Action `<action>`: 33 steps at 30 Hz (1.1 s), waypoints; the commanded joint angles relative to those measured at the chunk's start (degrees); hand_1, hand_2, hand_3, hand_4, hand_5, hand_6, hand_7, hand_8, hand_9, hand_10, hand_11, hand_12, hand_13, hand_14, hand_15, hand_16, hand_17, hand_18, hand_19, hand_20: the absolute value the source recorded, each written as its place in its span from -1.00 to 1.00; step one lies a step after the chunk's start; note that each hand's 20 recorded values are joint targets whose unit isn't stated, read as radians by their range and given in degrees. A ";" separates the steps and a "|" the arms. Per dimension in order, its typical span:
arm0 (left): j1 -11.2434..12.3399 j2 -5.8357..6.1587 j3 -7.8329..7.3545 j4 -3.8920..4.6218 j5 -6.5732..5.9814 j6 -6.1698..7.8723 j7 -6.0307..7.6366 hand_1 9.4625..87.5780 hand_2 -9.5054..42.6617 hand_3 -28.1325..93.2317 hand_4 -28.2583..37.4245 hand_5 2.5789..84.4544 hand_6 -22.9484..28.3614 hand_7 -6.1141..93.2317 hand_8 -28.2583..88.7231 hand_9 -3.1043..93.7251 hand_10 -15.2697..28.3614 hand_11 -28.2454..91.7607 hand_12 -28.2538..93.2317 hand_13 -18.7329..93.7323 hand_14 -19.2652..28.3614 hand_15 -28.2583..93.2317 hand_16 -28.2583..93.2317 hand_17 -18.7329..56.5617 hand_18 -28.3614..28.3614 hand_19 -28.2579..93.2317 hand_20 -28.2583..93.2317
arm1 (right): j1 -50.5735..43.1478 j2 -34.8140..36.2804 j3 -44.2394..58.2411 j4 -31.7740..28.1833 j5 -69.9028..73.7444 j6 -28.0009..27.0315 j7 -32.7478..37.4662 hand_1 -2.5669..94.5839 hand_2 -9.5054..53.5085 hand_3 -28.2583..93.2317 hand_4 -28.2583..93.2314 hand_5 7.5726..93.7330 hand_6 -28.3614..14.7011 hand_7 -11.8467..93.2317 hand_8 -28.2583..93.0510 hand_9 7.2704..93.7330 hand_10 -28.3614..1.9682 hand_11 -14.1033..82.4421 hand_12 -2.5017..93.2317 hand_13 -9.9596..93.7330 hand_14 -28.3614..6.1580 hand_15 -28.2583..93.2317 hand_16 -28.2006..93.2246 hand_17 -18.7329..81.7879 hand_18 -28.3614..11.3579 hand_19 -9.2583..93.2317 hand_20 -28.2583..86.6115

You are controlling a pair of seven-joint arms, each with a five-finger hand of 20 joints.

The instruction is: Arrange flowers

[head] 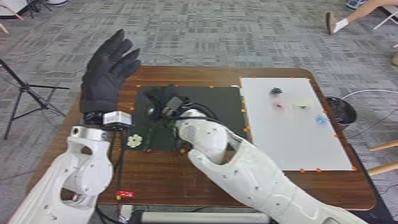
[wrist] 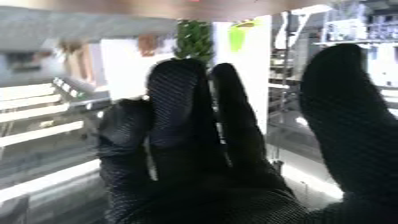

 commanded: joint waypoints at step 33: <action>11.85 -3.34 -2.62 -2.05 -0.18 0.94 -2.79 -0.62 -0.70 0.58 -0.97 -0.37 -0.04 -0.48 -0.69 -0.38 0.23 -0.29 -0.26 -0.26 0.43 -0.22 -0.46 -0.80 0.76 0.20 -0.44 | -32.82 38.53 43.17 -13.44 2.21 -8.53 14.63 -0.39 -1.00 0.76 -1.00 -0.16 0.06 -0.11 -0.75 -0.07 -0.07 0.12 -0.39 0.11 -0.09 0.73 -0.11 -0.16 -0.63 0.86 0.45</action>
